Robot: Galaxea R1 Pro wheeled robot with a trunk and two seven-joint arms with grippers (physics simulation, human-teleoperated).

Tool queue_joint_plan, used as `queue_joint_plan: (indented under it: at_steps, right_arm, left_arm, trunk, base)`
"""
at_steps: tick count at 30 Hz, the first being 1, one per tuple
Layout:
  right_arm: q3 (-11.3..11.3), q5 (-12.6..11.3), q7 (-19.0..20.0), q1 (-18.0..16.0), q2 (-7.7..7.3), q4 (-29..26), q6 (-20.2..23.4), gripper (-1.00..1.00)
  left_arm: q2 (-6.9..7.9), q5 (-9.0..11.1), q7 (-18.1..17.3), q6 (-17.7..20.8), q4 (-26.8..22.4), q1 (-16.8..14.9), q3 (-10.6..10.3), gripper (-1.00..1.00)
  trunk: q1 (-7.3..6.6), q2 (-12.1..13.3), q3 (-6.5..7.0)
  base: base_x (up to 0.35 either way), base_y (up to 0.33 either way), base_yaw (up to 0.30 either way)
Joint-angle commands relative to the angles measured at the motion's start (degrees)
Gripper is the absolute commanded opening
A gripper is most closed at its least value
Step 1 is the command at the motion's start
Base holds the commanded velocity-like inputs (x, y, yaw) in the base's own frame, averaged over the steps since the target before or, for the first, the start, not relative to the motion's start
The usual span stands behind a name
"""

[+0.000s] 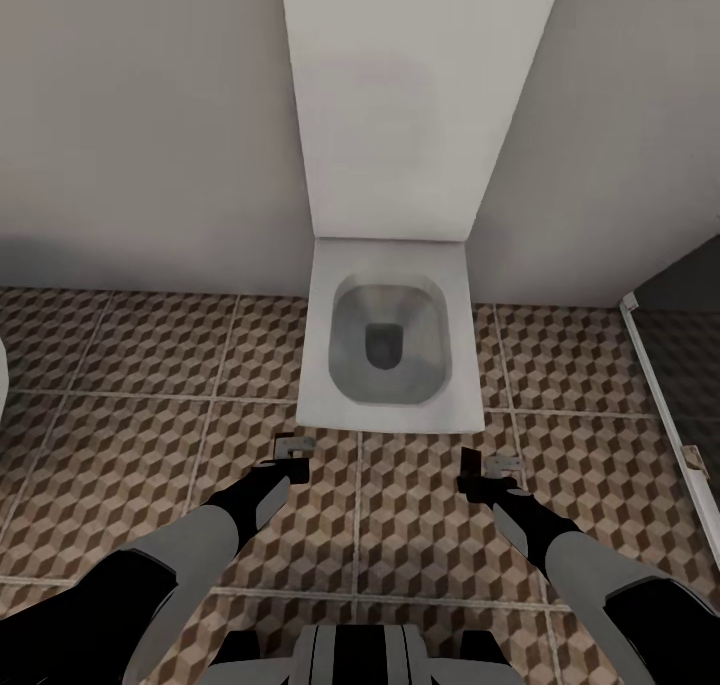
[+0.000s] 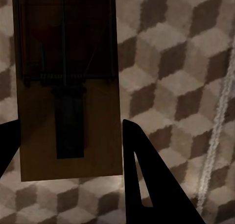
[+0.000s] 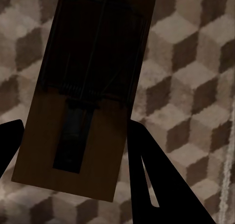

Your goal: Take the four mousetraps from the cabinet in the bathroom and place them on the bathroom floor. Make sure all four end up on the same floor surface, and ensure that at least two of them are either under or directly next to the same bathroom sink.

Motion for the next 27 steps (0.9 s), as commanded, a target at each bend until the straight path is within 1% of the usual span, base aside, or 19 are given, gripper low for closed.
queue_joint_plan:
  at_steps: [1,6,27]
  right_arm:
    - [0.5,-0.7,-0.2,0.0,-0.04,-0.1,0.2,-1.0]
    - [0.5,-0.6,-0.2,0.0,-0.04,-0.1,0.2,-1.0]
    - [0.6,-0.5,-0.2,0.0,-0.04,-0.1,0.2,-1.0]
  left_arm:
    - [0.02,0.4,0.4,0.3,-0.1,0.0,-0.5,-1.0]
    - [0.02,0.3,0.5,0.3,-0.1,0.0,-0.5,-1.0]
    - [0.11,0.3,0.5,0.4,-0.1,0.0,-0.4,-1.0]
  trunk:
    - [0.0,0.0,-0.02]
    - [0.0,0.0,-0.02]
    - [4.61,-8.4,-3.79]
  base:
    - [0.0,0.0,0.0]
    - [0.0,0.0,0.0]
    - [0.0,0.0,0.0]
